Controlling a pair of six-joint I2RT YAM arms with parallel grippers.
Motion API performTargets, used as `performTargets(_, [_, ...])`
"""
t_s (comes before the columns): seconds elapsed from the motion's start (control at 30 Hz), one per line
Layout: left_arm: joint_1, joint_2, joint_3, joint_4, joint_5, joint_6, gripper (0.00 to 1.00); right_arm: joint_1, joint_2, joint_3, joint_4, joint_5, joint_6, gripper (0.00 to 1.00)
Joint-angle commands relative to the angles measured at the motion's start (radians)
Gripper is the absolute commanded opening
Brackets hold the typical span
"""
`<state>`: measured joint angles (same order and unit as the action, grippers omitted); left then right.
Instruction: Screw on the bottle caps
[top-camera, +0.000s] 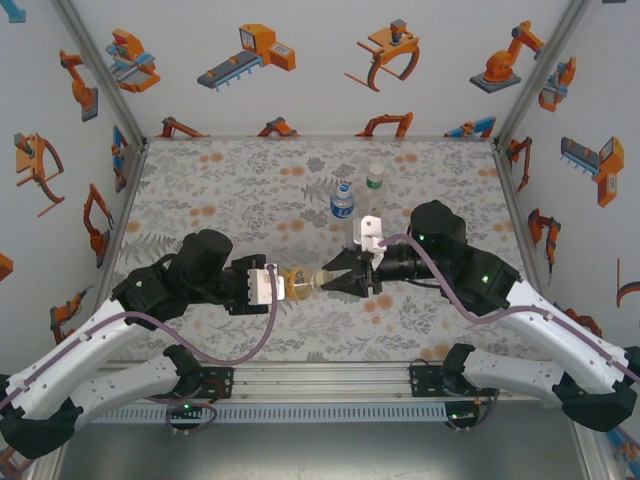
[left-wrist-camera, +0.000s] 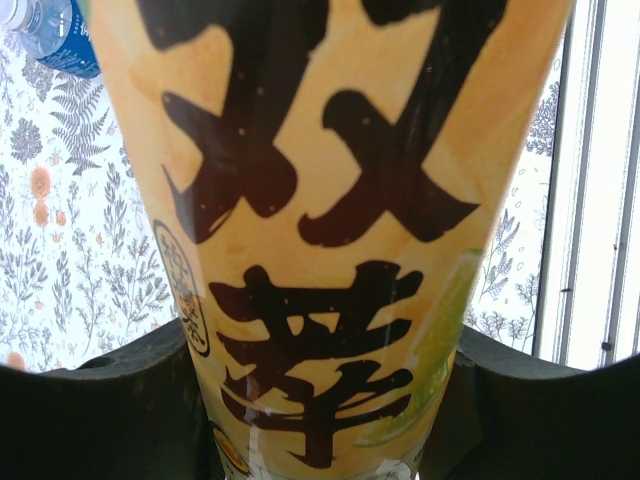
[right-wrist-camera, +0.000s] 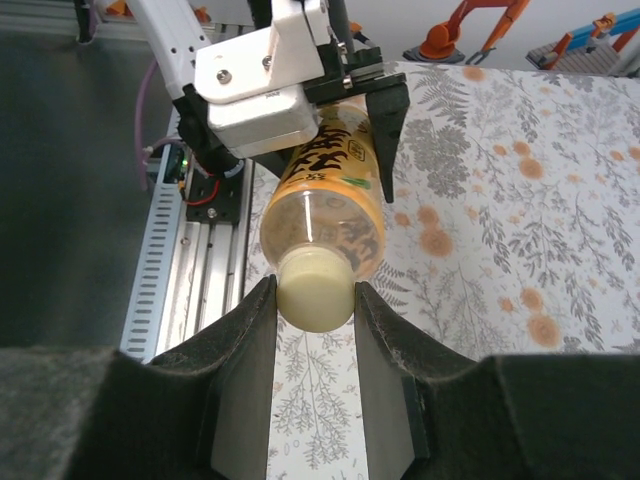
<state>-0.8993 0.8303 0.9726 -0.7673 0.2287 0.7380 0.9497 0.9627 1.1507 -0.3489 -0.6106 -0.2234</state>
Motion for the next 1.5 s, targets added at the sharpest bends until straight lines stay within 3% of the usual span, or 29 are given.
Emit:
performTargets(0.0, [-0.008,0.002,0.022,0.006,0.039,0.008,0.0,0.009,-0.006,-0.011,0.002,0.047,-0.033,0.0])
performTargets(0.37, [-0.007,0.002,0.027,0.006,0.021,0.005,0.0,0.009,0.004,-0.006,-0.033,-0.065,-0.057,0.0])
performTargets(0.83, [-0.007,0.009,0.037,0.018,0.045,-0.012,0.0,0.018,0.005,-0.01,-0.042,-0.015,-0.073,0.0])
performTargets(1.27, [-0.007,0.036,0.035,0.052,0.127,-0.056,0.0,0.024,-0.016,-0.064,0.038,0.035,-0.073,0.0])
performTargets(1.47, [-0.007,0.037,0.034,0.057,0.213,-0.054,0.0,0.023,-0.055,-0.103,0.071,0.0,-0.121,0.0])
